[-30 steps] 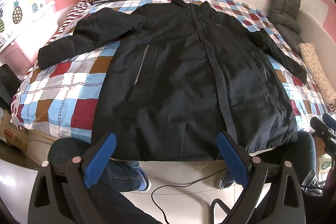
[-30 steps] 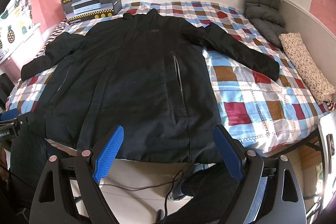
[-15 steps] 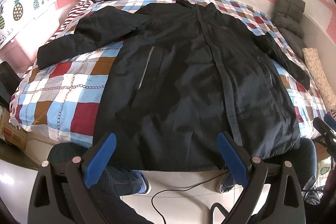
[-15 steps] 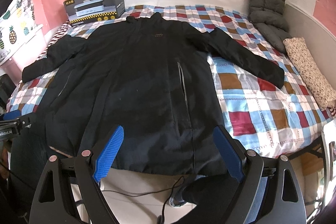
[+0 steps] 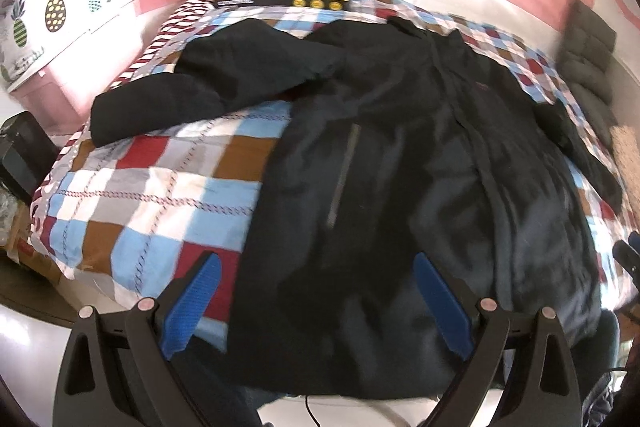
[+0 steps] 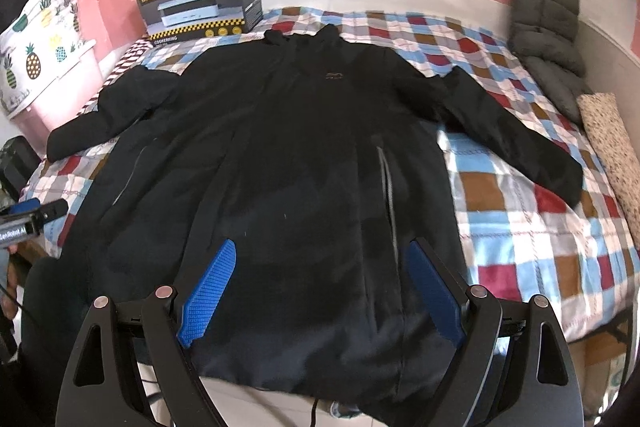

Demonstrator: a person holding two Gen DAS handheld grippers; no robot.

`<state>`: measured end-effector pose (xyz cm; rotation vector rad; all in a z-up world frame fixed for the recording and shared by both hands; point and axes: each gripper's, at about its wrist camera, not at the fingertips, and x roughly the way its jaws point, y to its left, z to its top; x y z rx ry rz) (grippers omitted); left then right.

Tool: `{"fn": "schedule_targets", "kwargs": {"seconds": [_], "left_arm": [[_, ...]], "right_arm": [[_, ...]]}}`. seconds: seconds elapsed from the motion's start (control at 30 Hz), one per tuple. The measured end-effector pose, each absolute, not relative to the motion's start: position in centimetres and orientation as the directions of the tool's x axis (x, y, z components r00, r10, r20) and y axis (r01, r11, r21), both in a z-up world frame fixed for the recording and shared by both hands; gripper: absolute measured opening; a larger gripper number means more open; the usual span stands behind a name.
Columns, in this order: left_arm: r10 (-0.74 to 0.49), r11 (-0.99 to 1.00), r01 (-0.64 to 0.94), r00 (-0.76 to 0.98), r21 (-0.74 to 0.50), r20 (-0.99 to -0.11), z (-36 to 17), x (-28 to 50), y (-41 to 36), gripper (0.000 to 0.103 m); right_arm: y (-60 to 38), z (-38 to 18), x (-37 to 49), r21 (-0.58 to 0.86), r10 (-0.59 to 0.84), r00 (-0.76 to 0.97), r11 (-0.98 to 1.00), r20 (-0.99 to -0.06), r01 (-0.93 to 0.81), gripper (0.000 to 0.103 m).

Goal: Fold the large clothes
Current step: 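Grasp the black jacket sleeve nearest the left gripper and lift it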

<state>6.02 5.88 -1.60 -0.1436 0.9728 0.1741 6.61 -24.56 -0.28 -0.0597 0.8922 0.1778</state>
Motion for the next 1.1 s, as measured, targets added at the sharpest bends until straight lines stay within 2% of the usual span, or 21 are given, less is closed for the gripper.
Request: {"fn": "schedule_targets", "kwargs": {"seconds": [0.27,0.47,0.83,1.1], "left_arm": [[0.076,0.954,-0.282,0.554,-0.101,-0.829,-3.0,9.3,10.7,0.098],[0.116,0.916,-0.380,0.554,-0.126,-0.824,-4.4,12.4,15.9,0.098],[0.128,0.849,-0.495,0.534,-0.186,-0.835,-7.1,16.8,23.6,0.097],[0.092,0.728,-0.609,0.541,-0.314,-0.836,-10.2,18.2,29.6,0.087]], "right_arm": [[-22.2,-1.1,11.0,-0.004,0.145,0.611,0.972,-0.779,-0.235,0.088],[-20.5,-1.6,14.1,-0.044,0.138,0.622,0.962,-0.771,-0.269,0.088],[-18.7,-3.1,18.8,0.034,0.209,0.589,0.955,-0.781,-0.293,0.088],[-17.9,-3.9,20.4,0.002,0.189,0.590,0.953,-0.785,-0.304,0.088]]}}
